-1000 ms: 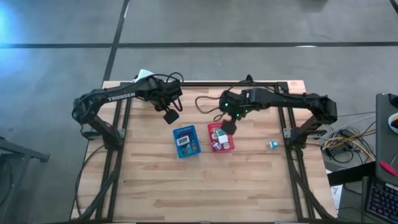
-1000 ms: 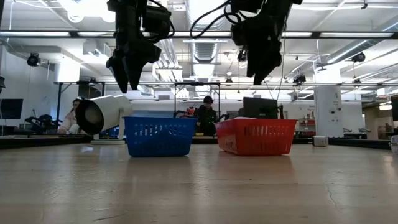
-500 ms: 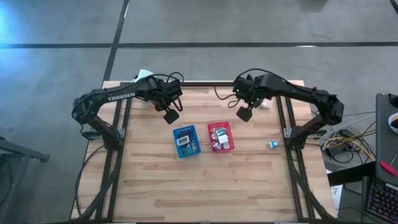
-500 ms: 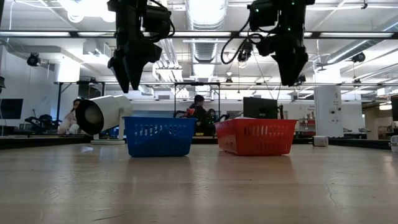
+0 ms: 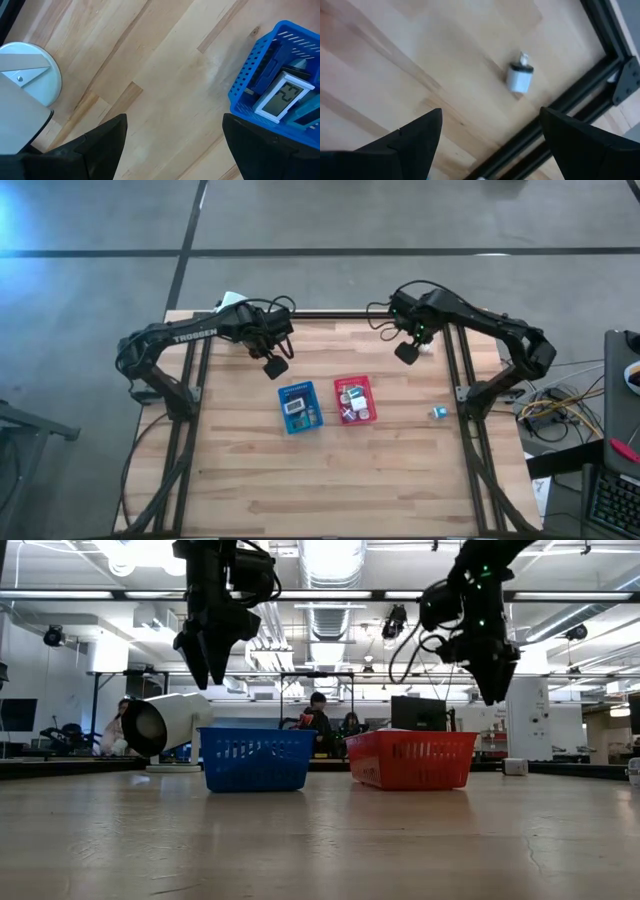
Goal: Pick & Place Office items
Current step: Put the white black charger adapter into the red bin
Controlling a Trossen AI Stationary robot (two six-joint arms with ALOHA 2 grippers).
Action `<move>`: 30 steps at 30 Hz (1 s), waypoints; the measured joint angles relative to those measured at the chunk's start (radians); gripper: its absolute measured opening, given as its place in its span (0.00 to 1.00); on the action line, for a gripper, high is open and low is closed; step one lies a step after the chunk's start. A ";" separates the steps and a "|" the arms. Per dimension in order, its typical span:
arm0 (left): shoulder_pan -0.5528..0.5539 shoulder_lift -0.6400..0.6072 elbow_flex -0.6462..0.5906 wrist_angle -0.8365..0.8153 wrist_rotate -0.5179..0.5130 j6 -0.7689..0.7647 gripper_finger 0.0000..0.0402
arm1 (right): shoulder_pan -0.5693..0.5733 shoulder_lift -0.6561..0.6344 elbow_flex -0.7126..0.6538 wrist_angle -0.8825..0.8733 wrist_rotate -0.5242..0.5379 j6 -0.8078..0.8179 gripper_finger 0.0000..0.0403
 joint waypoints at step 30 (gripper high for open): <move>0.000 0.000 0.000 0.000 0.019 -0.047 0.83 | -0.321 0.001 -0.259 0.229 -0.174 -0.212 0.81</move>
